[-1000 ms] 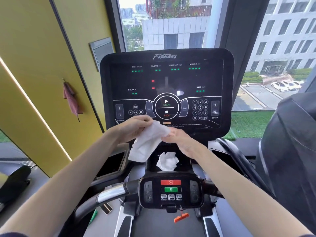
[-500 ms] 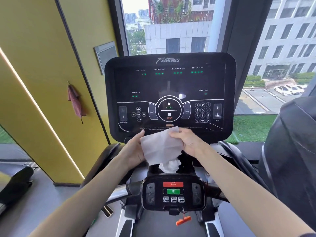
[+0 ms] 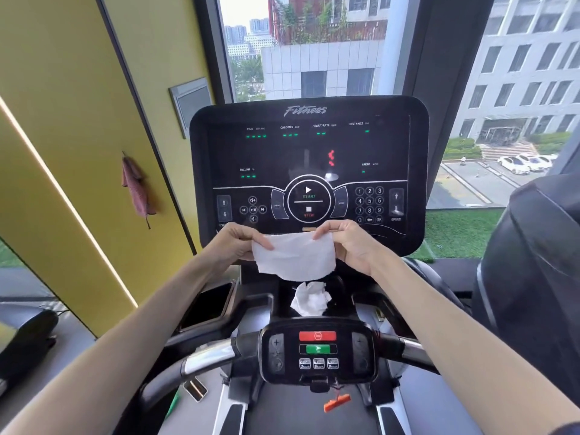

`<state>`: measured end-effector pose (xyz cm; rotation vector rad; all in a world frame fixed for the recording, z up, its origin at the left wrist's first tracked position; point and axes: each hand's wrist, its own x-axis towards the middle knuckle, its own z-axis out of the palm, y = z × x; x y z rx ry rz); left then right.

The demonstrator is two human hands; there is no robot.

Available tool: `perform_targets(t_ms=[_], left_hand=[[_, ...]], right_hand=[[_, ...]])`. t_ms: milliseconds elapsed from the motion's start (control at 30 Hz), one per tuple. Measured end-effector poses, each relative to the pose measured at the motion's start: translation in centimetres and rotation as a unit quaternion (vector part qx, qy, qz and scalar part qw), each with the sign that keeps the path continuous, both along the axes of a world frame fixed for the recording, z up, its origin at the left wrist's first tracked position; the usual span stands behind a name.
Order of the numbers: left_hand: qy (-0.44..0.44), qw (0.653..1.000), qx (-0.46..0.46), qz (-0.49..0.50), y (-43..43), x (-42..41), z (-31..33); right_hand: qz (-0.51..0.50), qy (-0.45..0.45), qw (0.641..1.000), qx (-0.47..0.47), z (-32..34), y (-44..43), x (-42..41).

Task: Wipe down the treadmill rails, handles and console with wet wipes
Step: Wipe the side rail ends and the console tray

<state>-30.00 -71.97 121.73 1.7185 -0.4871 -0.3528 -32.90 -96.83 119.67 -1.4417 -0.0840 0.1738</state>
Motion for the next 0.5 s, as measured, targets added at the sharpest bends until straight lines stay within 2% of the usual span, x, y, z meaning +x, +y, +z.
perform_targets(t_ms=[100, 200, 267, 333, 367, 433, 500], left_hand=[[0.009, 1.000, -0.007, -0.006, 0.6, -0.1, 0.8], [0.099, 0.994, -0.033, -0.025, 1.0, 0.6, 1.5], [0.116, 0.991, 0.052, -0.047, 0.1, 0.4, 1.6], [0.057, 0.982, 0.168, -0.064, -1.1, 0.1, 1.1], [0.031, 0.978, 0.193, -0.073, -1.6, -0.1, 0.6], [0.039, 0.987, 0.147, -0.056, -2.4, -0.3, 0.2], [0.106, 0.994, 0.028, 0.007, -3.0, -0.3, 0.1]], right_hand=[[0.022, 0.009, 0.999, 0.025, 0.6, -0.1, -0.2], [0.033, 0.021, 0.999, 0.009, 1.4, -0.2, -0.3], [0.045, 0.023, 0.998, -0.023, 1.7, 0.4, -0.4], [0.065, 0.032, 0.996, -0.047, 1.9, 1.1, -0.6], [0.067, 0.042, 0.996, -0.037, 2.0, 1.3, -0.7], [0.038, 0.078, 0.995, 0.056, 1.7, 1.3, -1.0], [-0.003, 0.109, 0.966, 0.236, 0.6, 0.8, -1.3]])
